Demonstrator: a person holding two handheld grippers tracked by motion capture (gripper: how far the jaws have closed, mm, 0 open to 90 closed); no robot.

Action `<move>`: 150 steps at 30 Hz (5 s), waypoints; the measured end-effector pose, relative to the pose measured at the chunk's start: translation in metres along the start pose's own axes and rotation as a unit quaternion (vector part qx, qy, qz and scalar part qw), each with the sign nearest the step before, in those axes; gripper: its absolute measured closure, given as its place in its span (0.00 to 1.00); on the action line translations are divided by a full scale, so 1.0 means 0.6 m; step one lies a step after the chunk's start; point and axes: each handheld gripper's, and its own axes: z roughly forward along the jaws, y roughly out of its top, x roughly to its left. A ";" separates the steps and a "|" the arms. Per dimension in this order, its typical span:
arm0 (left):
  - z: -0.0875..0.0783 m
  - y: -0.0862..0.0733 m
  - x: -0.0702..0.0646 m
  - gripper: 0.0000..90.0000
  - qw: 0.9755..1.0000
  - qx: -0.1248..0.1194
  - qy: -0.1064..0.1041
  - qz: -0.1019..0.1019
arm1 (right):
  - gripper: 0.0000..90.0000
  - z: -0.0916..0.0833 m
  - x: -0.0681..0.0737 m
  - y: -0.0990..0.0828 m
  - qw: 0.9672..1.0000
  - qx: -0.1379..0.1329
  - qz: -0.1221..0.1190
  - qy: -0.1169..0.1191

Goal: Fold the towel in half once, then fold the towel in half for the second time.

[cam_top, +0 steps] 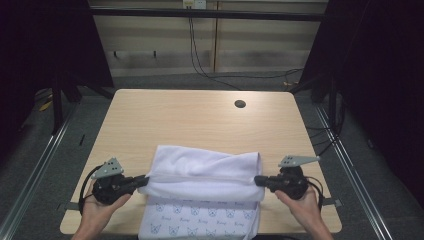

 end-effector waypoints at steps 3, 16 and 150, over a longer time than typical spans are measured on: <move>0.017 -0.024 -0.006 0.95 0.999 0.036 -0.009 -0.002 | 0.96 0.016 0.004 -0.028 1.000 0.027 0.015 0.004; 0.072 -0.036 -0.016 0.94 0.994 0.099 -0.027 0.023 | 0.97 0.075 0.019 -0.049 0.995 0.098 0.012 -0.006; 0.134 0.006 0.022 0.63 0.997 0.067 0.021 0.008 | 0.70 0.095 -0.068 -0.011 0.998 0.057 -0.007 -0.034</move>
